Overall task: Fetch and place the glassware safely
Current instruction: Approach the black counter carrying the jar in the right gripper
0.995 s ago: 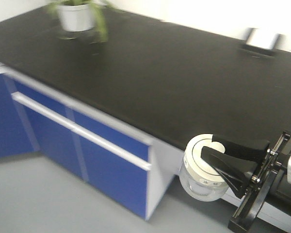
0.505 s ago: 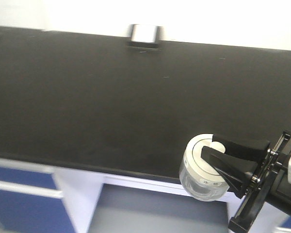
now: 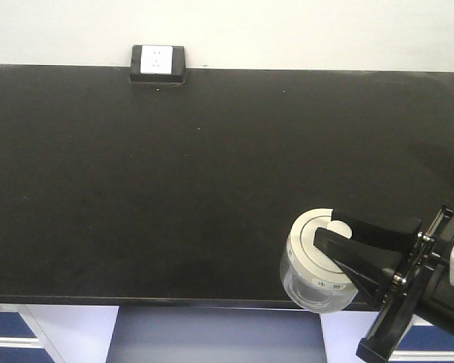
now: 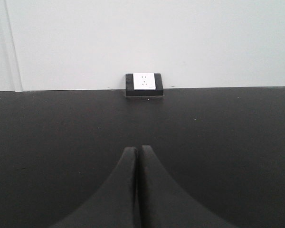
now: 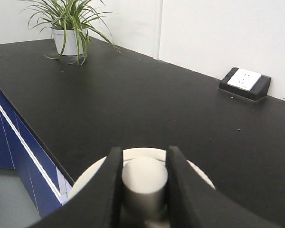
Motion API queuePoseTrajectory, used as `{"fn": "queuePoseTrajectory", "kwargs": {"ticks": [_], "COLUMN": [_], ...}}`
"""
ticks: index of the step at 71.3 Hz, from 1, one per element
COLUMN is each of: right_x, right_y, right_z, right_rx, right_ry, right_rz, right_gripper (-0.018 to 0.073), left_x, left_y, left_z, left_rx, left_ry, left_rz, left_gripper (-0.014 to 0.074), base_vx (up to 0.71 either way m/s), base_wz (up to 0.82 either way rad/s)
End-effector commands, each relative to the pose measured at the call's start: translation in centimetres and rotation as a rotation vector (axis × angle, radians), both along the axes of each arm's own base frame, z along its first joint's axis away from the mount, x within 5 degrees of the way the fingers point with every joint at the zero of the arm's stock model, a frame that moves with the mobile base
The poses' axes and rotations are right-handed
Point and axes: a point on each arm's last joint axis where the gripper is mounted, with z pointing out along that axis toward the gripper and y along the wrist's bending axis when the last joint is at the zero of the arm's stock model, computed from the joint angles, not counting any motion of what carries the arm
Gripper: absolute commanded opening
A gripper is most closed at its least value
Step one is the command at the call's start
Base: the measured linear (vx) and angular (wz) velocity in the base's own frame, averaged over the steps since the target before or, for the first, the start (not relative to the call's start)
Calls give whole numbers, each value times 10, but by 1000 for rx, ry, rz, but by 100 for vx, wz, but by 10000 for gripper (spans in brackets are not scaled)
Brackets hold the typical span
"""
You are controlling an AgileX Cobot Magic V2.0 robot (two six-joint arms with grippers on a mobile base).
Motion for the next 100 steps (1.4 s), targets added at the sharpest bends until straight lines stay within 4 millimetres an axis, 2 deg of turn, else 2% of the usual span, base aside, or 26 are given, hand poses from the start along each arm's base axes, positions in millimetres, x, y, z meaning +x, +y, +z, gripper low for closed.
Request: {"fn": "queuePoseTrajectory", "kwargs": {"ticks": [1, 29, 100], "right_x": [-2, -2, 2], "right_y": [2, 2, 3], "right_z": [16, 15, 10], "right_rx": [72, 72, 44], "right_ry": [-41, -41, -21], "right_rz": [28, 27, 33], "right_gripper": [-1, -1, -1], "left_x": [0, 0, 2], "left_y": [-1, -1, -1], "left_z": [16, 16, 13], "left_rx": [-23, -23, -21], "left_ry": [-86, -86, -59], "left_rz": [-11, -11, -10], "left_gripper": [-7, -7, -7], "base_vx": [8, 12, 7], "base_wz": [7, 14, -3]}}
